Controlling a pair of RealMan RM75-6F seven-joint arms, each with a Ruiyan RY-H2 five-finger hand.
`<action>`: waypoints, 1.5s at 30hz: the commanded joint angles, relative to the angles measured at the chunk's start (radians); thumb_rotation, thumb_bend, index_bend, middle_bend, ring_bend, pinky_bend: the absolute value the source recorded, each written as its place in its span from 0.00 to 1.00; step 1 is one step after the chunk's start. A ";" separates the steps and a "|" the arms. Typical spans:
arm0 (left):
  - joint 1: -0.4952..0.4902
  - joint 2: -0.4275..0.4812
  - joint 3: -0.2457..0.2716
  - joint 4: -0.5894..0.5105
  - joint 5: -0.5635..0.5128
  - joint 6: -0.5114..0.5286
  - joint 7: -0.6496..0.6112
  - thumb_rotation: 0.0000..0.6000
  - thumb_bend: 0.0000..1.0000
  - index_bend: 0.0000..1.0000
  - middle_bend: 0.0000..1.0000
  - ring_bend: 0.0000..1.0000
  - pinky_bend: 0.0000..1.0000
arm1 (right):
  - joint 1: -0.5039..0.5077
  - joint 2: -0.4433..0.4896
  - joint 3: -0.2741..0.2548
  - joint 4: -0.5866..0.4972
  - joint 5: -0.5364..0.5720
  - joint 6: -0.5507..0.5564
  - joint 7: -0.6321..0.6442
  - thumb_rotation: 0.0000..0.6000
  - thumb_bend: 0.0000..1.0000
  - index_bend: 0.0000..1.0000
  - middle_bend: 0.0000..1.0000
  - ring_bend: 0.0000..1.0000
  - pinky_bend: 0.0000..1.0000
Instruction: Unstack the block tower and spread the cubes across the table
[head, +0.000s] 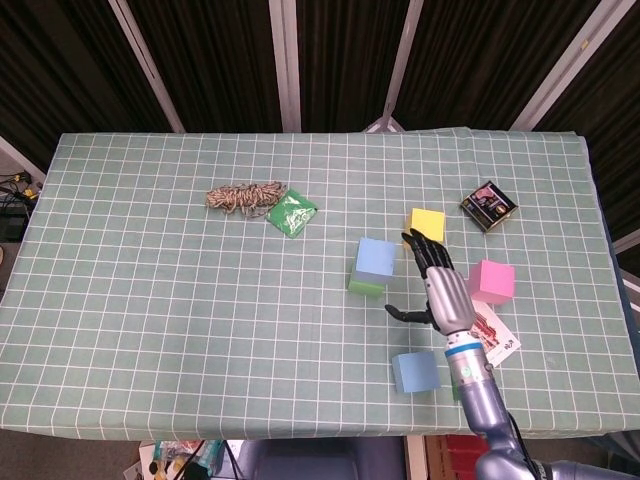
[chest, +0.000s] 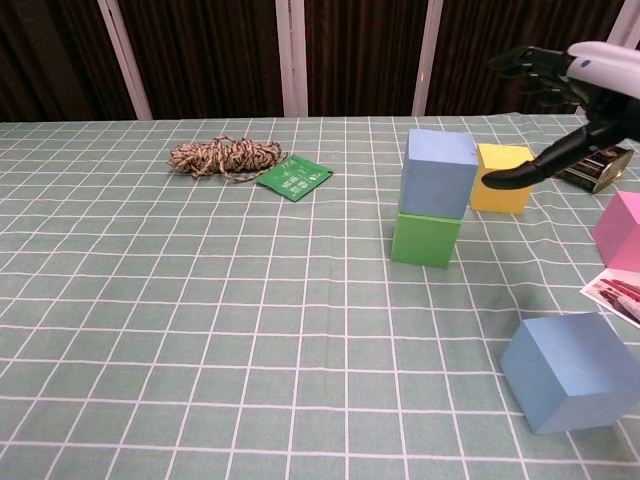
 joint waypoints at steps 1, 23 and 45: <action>0.000 -0.001 -0.002 0.000 -0.002 0.001 -0.001 1.00 0.19 0.17 0.00 0.00 0.08 | 0.095 -0.072 0.060 0.046 0.129 -0.024 -0.122 1.00 0.17 0.06 0.00 0.00 0.00; -0.002 0.005 -0.017 0.004 -0.026 -0.005 -0.017 1.00 0.19 0.18 0.00 0.00 0.08 | 0.299 -0.309 0.108 0.313 0.297 0.065 -0.284 1.00 0.17 0.16 0.49 0.25 0.00; -0.008 -0.002 -0.015 0.000 -0.027 -0.012 0.008 1.00 0.19 0.18 0.00 0.00 0.08 | 0.335 -0.359 0.115 0.113 0.251 0.085 -0.231 1.00 0.17 0.22 0.52 0.43 0.00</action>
